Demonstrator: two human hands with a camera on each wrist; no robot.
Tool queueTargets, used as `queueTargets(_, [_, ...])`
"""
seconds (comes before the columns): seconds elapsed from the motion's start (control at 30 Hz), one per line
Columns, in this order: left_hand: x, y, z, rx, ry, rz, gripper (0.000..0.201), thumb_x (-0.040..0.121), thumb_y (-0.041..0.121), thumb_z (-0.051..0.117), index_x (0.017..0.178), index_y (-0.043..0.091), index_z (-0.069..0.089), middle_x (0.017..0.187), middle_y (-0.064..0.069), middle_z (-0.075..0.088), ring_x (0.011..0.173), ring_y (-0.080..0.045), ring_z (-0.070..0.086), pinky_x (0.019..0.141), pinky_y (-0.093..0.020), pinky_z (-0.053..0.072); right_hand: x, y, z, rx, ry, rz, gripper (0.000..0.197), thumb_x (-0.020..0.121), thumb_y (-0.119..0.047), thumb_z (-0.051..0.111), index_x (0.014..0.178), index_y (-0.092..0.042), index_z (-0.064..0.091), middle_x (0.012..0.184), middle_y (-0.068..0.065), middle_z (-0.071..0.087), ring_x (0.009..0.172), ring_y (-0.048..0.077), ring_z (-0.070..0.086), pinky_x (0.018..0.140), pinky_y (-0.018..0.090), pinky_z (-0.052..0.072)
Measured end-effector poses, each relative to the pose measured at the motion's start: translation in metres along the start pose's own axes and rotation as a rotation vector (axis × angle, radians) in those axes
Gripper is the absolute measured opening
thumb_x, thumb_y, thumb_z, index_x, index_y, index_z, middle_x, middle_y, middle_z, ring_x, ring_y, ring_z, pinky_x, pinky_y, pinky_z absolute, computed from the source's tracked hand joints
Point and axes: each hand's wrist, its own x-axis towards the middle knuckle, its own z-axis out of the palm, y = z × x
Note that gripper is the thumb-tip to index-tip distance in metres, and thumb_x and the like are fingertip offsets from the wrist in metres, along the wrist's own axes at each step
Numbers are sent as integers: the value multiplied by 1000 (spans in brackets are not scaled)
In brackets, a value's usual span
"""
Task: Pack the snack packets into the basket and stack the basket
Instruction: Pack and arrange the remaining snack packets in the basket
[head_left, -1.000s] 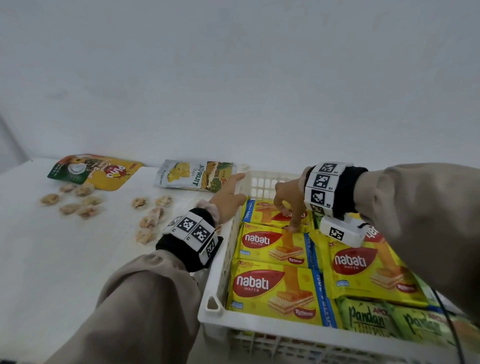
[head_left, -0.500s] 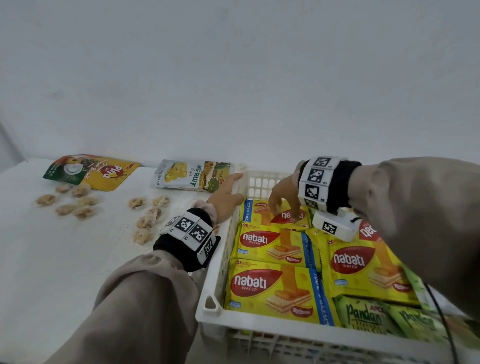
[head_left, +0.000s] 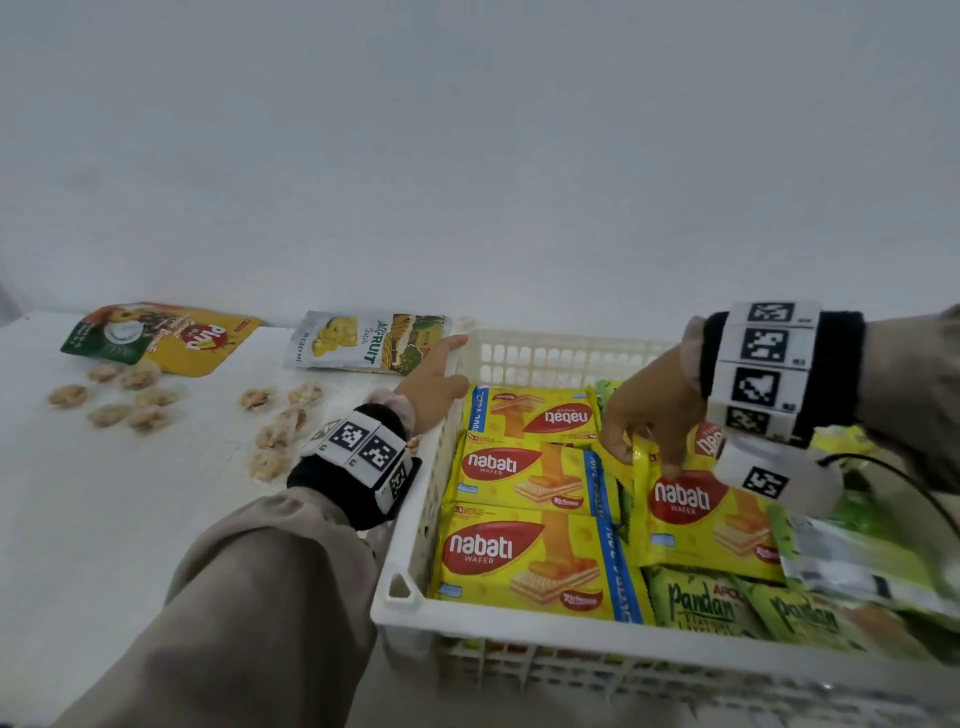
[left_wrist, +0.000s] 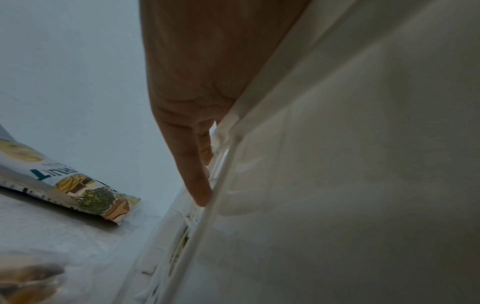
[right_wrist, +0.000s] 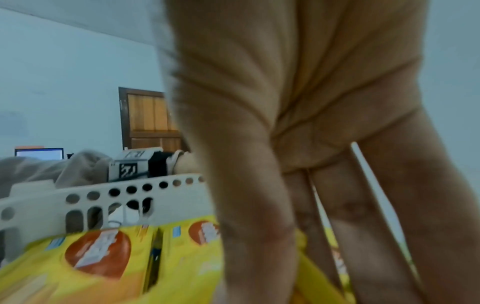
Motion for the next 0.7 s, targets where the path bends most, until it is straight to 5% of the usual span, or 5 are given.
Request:
queueTargets(0.1, [0,0,1,2,3,6,60,91,-1,40,144,19,22,152,-5,21,138,-24,23,110,-36,23,-17,15,-17,162,81,-92,30,80,-1,68,74,-24,50,64,2,53,55,13,47,57,25,39])
queueTargets(0.4, [-1,0,2,-88,47,-33,69,85,-2,45,145,17,17,150,-13,24,135,-30,28,111,-42,26,-10,1,-100,198,578,-223,23,85,2,60,84,-21,61,50,-9,58,41,-4,48,56,26,40])
queueTargets(0.47, [-1,-1,3,-117,56,-32,72,83,-3,47,144,18,16,147,-17,28,133,-34,31,109,-51,28,12,-8,-97,152,639,-174,22,86,-2,60,99,-18,65,64,-8,65,50,-2,52,55,22,40])
queueTargets(0.57, [1,-3,3,-152,74,-23,74,82,-5,47,144,17,14,147,-18,28,134,-34,30,109,-52,28,35,-17,-88,58,789,-58,35,86,-12,63,121,-18,60,106,6,62,88,18,59,65,11,36])
queueTargets(0.7, [3,-4,4,-152,95,-12,73,83,-6,46,145,17,15,149,-14,27,136,-30,28,111,-50,26,24,-18,-74,-3,765,88,46,82,-22,69,124,-15,53,120,7,57,107,22,53,79,23,33])
